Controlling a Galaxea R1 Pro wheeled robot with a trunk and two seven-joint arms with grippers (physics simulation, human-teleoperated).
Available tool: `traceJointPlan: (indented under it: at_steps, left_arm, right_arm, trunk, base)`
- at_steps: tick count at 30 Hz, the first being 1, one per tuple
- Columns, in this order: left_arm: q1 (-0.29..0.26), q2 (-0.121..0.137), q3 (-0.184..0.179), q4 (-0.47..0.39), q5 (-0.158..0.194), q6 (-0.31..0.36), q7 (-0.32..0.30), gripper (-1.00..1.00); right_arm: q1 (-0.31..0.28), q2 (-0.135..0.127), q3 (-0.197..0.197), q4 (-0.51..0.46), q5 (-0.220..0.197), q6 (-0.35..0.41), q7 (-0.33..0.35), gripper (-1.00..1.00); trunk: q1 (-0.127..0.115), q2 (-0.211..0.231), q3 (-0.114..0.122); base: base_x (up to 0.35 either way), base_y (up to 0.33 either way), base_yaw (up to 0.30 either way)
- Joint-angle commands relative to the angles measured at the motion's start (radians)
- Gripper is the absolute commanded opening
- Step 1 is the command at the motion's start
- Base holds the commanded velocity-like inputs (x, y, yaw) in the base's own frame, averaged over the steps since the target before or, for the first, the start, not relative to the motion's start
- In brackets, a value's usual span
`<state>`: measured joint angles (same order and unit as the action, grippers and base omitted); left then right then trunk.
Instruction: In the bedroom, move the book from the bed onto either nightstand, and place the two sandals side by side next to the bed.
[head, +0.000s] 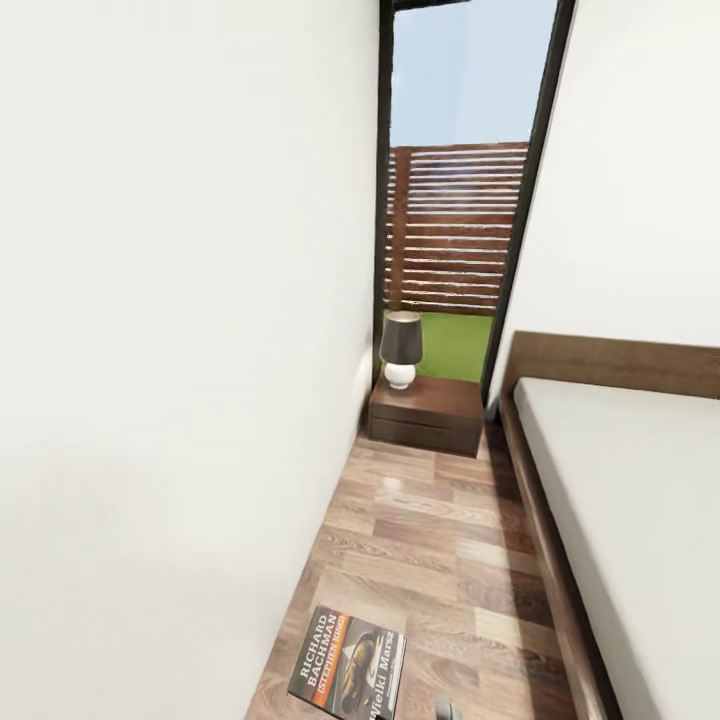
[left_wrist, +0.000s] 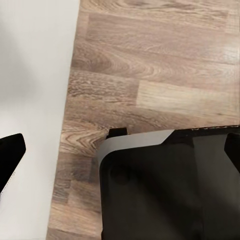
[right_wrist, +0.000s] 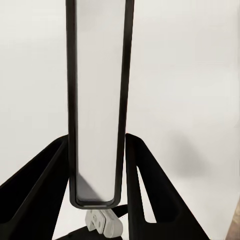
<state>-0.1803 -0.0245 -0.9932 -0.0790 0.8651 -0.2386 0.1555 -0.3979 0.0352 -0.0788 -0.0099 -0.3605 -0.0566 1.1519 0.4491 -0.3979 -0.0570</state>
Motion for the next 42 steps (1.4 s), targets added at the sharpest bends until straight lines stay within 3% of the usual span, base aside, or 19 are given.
traceJointPlan:
  at_steps: [1,12,26,42]
  left_arm:
    - [-0.001,0.0,-0.009,-0.001,0.005,-0.002,0.006,1.0]
    - [-0.001,0.0,-0.009,0.0,0.005,-0.002,0.006,1.0]
    - [-0.001,0.0,-0.009,0.0,0.005,-0.002,0.006,1.0]
    - [-0.001,0.0,-0.009,0.001,0.005,-0.002,0.006,1.0]
  right_arm:
    - [-0.001,0.0,-0.01,0.001,0.008,-0.006,0.002,-1.0]
    - [0.0,0.0,-0.01,0.001,0.008,-0.006,0.001,-1.0]
    - [0.001,0.0,-0.01,0.001,0.008,-0.006,0.0,-1.0]
    - [0.003,0.0,-0.01,0.001,0.008,-0.006,0.0,-1.0]
  trunk:
    - [0.001,-0.002,-0.002]
    - [0.001,-0.002,-0.001]
    - [0.001,-0.002,-0.001]
    - [0.001,-0.002,-0.001]
  base:
    - [0.215,-0.004,-0.043]
    - [0.285,-0.001,-0.036]
    - [0.321,-0.019,-0.194]
    - [0.315,-0.027,-0.02]
